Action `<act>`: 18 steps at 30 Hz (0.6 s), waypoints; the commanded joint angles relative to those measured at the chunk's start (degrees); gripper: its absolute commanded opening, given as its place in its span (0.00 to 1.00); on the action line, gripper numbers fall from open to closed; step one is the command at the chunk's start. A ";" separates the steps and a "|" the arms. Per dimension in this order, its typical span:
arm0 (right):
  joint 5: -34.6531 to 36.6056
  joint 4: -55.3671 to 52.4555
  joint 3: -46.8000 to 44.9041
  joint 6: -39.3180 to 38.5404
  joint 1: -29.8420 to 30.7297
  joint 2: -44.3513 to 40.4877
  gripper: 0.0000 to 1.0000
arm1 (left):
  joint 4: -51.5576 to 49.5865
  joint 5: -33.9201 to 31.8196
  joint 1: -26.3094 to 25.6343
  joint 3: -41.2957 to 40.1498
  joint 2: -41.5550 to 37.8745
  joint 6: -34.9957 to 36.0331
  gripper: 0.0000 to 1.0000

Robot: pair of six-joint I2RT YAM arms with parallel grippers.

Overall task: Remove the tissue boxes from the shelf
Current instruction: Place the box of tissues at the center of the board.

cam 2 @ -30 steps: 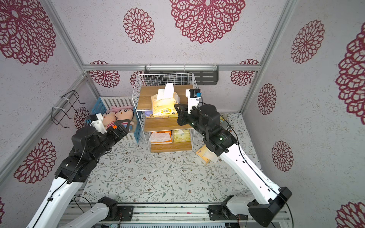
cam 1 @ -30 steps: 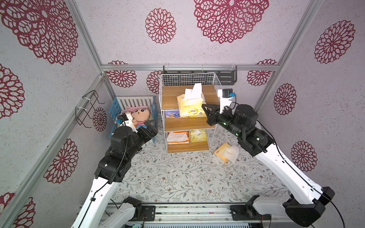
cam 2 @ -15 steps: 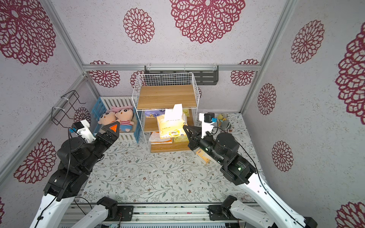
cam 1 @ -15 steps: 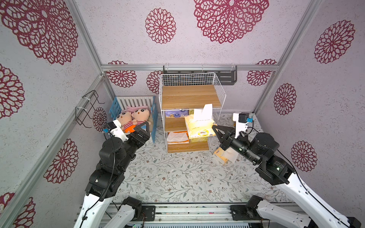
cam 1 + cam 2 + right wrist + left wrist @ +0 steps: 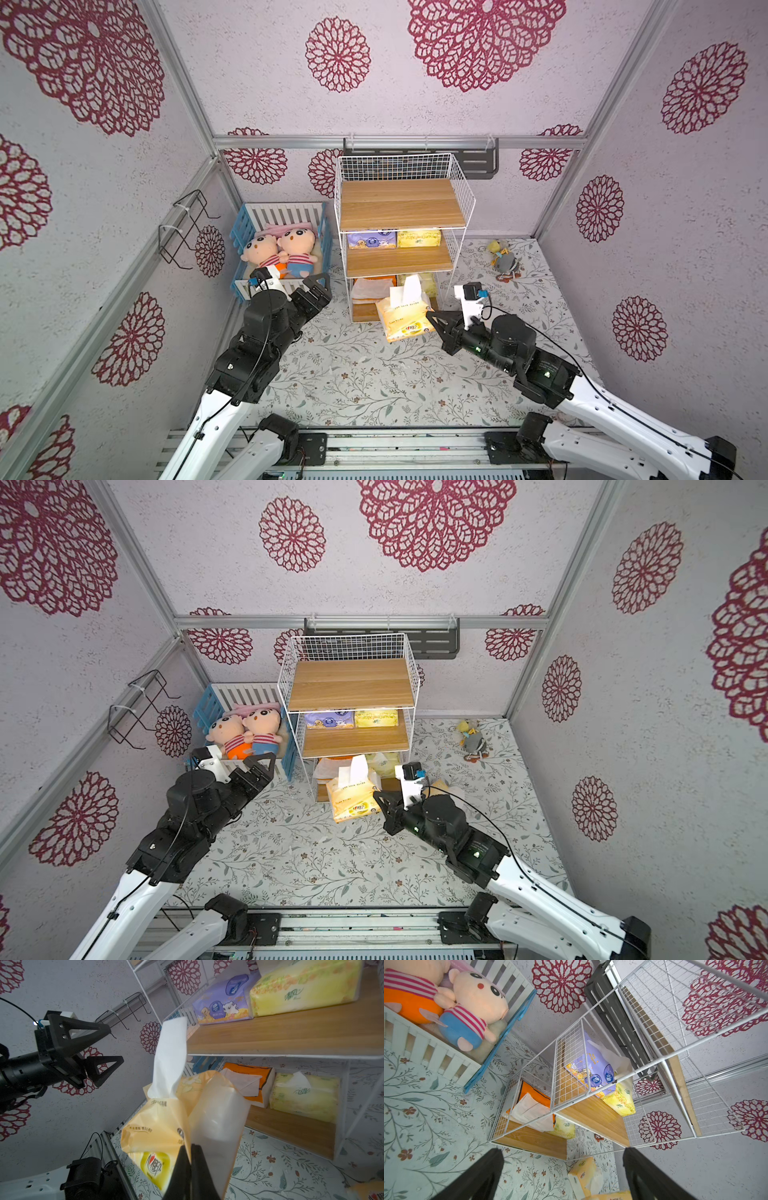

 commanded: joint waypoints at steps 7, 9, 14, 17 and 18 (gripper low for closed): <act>5.13 16.20 -9.63 6.28 5.47 3.11 0.00 | 0.87 -1.16 -0.94 -0.01 0.10 -0.05 0.97; 6.42 16.98 -10.68 6.98 6.37 4.27 0.00 | 0.78 -1.12 -1.16 -0.15 0.36 -0.01 0.97; 8.48 19.52 -13.04 9.13 7.53 6.61 0.00 | 0.78 -1.62 -1.36 -0.60 0.46 -0.10 0.97; 8.80 21.97 -14.73 10.79 7.79 8.57 0.00 | 0.72 -2.05 -1.53 -0.77 0.20 -0.18 0.97; 8.75 22.68 -15.04 11.11 7.79 9.52 0.00 | 0.61 -2.15 -1.60 -0.93 0.07 -0.18 0.97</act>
